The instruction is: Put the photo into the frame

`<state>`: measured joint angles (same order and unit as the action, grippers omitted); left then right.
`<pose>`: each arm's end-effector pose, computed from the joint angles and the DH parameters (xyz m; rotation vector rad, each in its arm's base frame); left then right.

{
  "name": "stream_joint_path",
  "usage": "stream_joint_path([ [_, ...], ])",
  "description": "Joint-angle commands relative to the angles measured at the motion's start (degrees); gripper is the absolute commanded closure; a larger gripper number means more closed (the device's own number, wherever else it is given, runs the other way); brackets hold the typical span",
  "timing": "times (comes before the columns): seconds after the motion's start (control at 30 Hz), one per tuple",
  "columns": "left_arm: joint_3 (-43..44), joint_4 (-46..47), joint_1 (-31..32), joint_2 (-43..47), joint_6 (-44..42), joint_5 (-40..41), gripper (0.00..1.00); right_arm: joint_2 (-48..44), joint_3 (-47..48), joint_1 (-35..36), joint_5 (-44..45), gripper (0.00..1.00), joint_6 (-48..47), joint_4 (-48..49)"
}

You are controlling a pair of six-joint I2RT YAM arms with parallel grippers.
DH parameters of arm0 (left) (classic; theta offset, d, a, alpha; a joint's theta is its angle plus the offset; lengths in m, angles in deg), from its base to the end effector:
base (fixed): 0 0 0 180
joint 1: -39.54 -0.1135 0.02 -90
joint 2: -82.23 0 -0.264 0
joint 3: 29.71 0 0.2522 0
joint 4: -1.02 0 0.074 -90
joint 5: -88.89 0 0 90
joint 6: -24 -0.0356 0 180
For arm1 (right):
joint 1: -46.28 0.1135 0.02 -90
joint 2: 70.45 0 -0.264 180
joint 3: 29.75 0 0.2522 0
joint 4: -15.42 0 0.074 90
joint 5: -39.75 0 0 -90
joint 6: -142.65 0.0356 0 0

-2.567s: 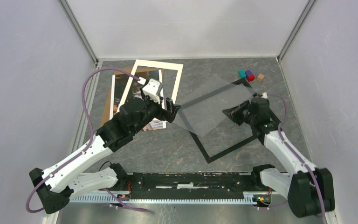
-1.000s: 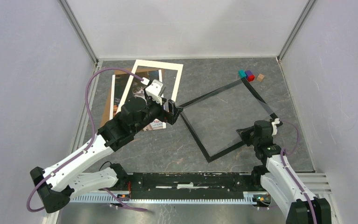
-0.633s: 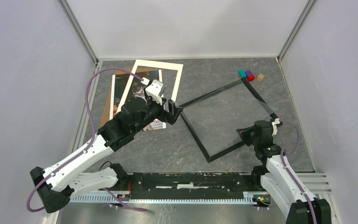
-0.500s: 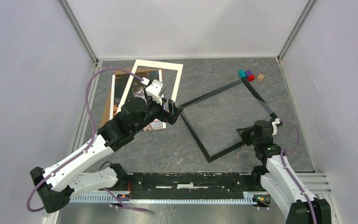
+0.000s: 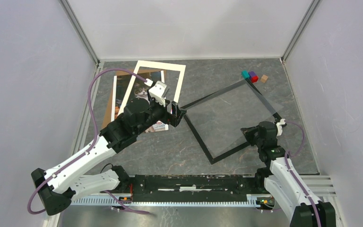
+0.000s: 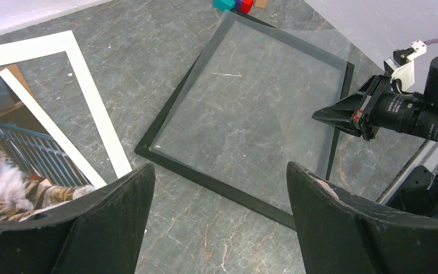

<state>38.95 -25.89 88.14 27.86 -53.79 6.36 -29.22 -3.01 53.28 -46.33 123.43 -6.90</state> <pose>0.1471 -0.1599 0.3664 0.4813 1.7713 -0.6398 0.1525 0.0163 0.1588 1.2462 1.9284 0.6604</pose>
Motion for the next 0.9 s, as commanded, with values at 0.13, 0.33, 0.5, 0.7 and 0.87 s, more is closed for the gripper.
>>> stream_joint_path([
  [0.13, -0.31, 2.81, -0.26, -0.25, -0.61, -0.68, 0.09, -0.73, 1.03, -0.17, 1.57, 1.00, 2.11, 1.59],
  [0.33, -0.25, 2.78, -0.27, -0.09, -0.61, -0.64, 0.09, -0.37, 0.78, -0.22, -0.31, 1.00, 2.70, 1.84],
  [0.5, -0.23, 2.78, -0.26, -0.16, -0.61, -0.73, 0.09, -0.39, 0.96, -0.20, -1.65, 1.00, 2.28, 0.31],
  [0.7, -0.29, 2.81, -0.28, -0.19, -0.61, -0.90, 0.09, -1.77, 0.82, -0.16, -0.95, 1.00, 1.78, -1.68],
  [0.87, -0.31, 2.81, -0.24, -0.25, -0.61, -0.93, 0.09, -1.01, 1.83, -0.23, -1.51, 1.00, 0.43, -2.76],
])
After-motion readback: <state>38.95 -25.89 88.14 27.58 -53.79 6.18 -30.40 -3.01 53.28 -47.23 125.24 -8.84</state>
